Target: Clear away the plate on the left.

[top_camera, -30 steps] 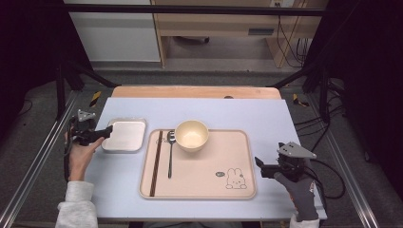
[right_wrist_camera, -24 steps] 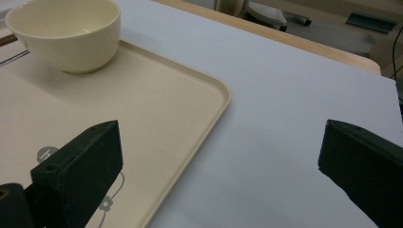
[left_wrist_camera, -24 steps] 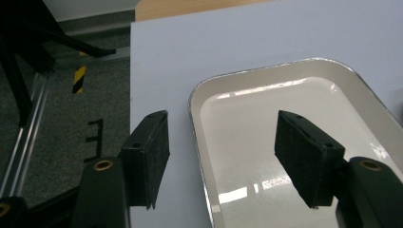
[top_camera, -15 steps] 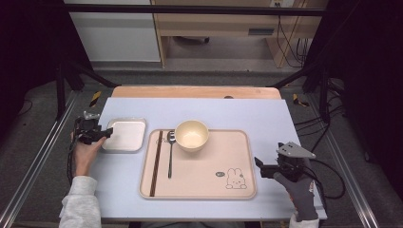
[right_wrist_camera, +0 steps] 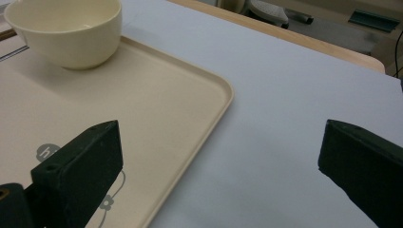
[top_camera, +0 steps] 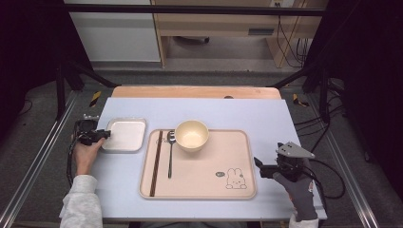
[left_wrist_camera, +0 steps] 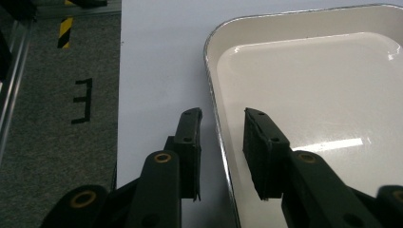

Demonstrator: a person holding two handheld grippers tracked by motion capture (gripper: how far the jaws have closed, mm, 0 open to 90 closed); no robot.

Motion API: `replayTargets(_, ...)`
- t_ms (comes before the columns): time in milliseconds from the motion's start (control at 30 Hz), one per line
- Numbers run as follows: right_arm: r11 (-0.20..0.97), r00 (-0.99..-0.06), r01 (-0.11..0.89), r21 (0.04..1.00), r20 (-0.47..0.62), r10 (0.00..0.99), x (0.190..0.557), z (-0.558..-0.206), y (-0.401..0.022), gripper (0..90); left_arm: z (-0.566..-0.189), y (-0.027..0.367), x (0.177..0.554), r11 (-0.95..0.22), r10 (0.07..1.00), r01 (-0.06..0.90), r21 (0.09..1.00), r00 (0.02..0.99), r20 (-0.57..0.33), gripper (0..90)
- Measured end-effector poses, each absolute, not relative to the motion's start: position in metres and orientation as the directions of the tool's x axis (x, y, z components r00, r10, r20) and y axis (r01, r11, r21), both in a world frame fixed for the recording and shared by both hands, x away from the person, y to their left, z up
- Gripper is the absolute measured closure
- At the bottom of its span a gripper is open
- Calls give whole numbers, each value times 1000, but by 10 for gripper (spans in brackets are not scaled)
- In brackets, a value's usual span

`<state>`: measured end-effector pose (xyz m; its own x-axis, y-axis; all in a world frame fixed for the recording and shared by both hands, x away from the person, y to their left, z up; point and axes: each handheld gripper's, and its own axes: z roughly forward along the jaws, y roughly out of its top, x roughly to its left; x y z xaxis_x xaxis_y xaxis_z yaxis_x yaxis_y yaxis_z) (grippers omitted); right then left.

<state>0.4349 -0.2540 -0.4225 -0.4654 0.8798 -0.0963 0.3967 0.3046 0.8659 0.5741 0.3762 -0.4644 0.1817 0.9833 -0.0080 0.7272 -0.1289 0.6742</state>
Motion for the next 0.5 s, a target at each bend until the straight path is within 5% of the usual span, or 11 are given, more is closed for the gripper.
replayTargets(500,308,-472,397,865,-95,876,435,-423,-253,13,-467,382,575,-36,982,735,678,152,-112,834)
